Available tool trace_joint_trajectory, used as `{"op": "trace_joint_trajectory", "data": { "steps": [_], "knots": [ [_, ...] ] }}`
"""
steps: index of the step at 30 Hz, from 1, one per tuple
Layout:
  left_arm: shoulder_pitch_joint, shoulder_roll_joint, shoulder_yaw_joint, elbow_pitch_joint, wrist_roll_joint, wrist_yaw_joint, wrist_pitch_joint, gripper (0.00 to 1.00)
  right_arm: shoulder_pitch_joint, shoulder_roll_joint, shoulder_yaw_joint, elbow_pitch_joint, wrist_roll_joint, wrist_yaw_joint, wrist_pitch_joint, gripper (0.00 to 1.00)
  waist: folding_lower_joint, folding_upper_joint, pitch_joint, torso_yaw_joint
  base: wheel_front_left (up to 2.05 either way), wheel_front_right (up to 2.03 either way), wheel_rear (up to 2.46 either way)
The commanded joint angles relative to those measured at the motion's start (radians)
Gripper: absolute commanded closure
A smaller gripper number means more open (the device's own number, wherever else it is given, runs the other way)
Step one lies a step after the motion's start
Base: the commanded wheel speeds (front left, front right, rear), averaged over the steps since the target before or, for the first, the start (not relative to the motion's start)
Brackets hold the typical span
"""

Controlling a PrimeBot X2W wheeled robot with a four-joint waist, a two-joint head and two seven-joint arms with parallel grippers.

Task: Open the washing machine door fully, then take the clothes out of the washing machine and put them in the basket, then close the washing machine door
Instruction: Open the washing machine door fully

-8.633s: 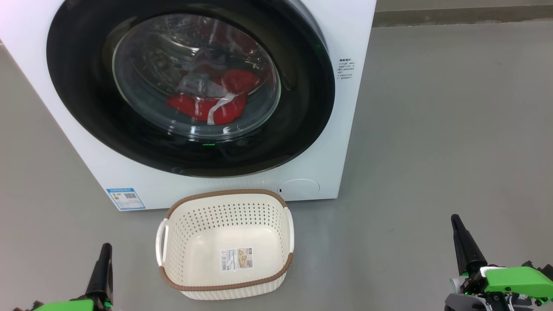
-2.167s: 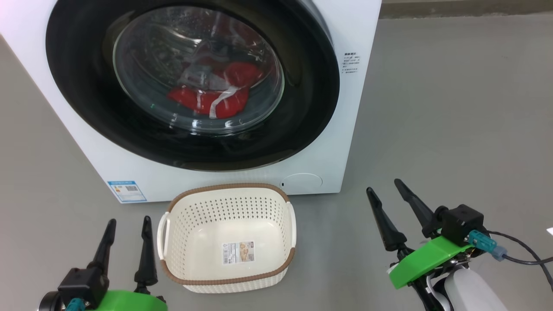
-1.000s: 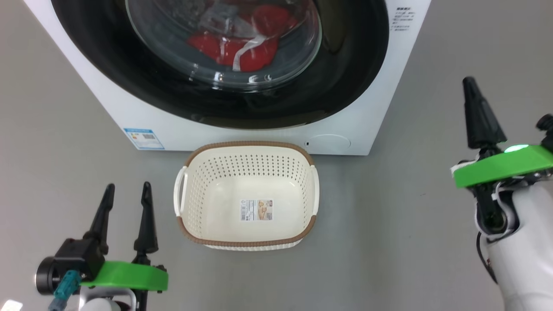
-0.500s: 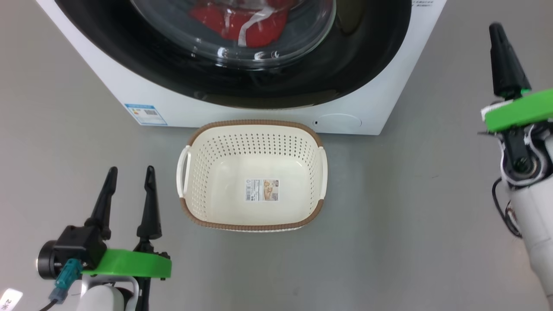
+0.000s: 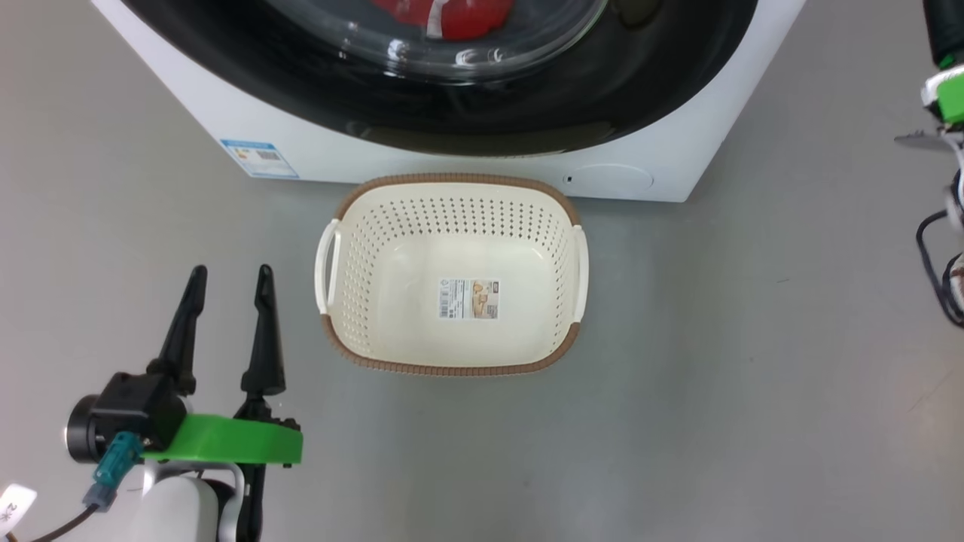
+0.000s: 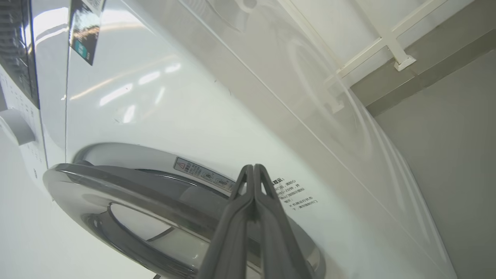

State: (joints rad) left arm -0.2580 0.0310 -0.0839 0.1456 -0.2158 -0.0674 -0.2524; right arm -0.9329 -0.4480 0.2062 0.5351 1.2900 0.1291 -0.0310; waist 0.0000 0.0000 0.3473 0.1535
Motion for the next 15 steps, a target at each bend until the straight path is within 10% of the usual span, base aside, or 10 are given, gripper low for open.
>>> {"op": "trace_joint_trajectory", "data": {
  "steps": [1,15],
  "knots": [
    [-0.026,0.019,0.028,-0.026,-0.007,-0.003,-0.009,0.0,-0.029,-0.012,0.017,-0.012,0.026,0.002,0.025,1.0,0.0,0.0,0.017,0.011,0.0,0.0,0.0],
    [-0.048,0.019,0.006,-0.022,-0.031,0.005,-0.009,0.0,-0.16,-0.045,0.058,0.034,0.213,0.002,0.288,1.0,0.0,0.0,0.075,0.051,0.0,0.0,0.0]
  ]
}}
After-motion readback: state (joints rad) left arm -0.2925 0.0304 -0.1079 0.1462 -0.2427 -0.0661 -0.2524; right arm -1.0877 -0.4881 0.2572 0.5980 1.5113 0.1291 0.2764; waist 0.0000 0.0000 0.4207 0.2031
